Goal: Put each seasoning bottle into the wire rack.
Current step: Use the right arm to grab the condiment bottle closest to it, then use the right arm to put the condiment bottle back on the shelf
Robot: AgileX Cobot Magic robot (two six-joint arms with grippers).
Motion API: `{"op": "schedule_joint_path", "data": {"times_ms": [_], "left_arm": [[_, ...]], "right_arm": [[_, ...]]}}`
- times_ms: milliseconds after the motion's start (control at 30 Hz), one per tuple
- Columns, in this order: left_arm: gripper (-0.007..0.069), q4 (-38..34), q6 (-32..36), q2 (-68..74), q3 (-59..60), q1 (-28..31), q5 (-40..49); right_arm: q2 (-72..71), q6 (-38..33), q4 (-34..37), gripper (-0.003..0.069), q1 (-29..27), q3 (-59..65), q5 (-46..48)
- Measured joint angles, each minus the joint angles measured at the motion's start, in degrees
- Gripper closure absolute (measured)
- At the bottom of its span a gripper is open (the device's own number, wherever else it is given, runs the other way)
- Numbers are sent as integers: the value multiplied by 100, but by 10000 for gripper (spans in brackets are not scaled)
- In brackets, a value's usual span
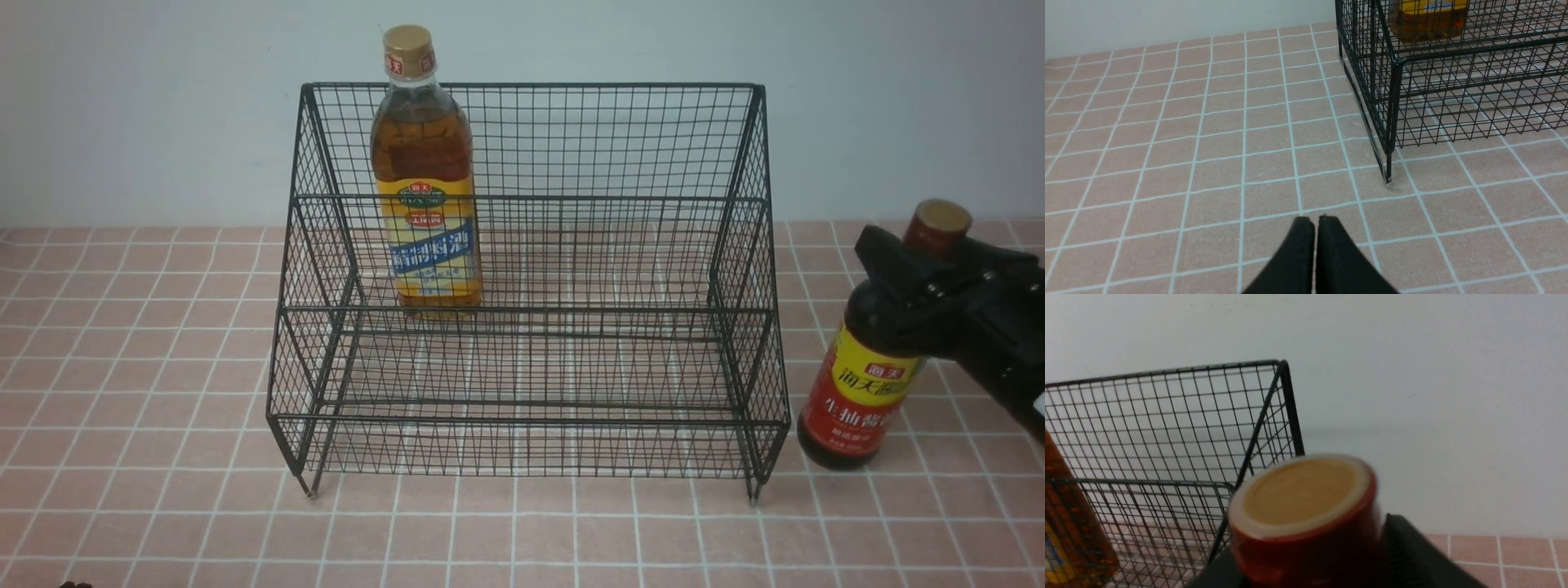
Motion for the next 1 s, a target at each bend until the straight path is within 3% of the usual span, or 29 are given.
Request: {"op": "schedule_joint_path", "data": {"times_ms": [167,567,1000], "left_arm": [[631,0,0,0,0,0,0],[631,0,5,0,0,0,0],[631,3,5,0,0,0,0]], "right_arm": [[-95,-17,-36,373,0,-91,237],[-1269,124,-898,386,92,-1550,2026],[-1242,872,-1526,386,1310,-3231,2008]]}}
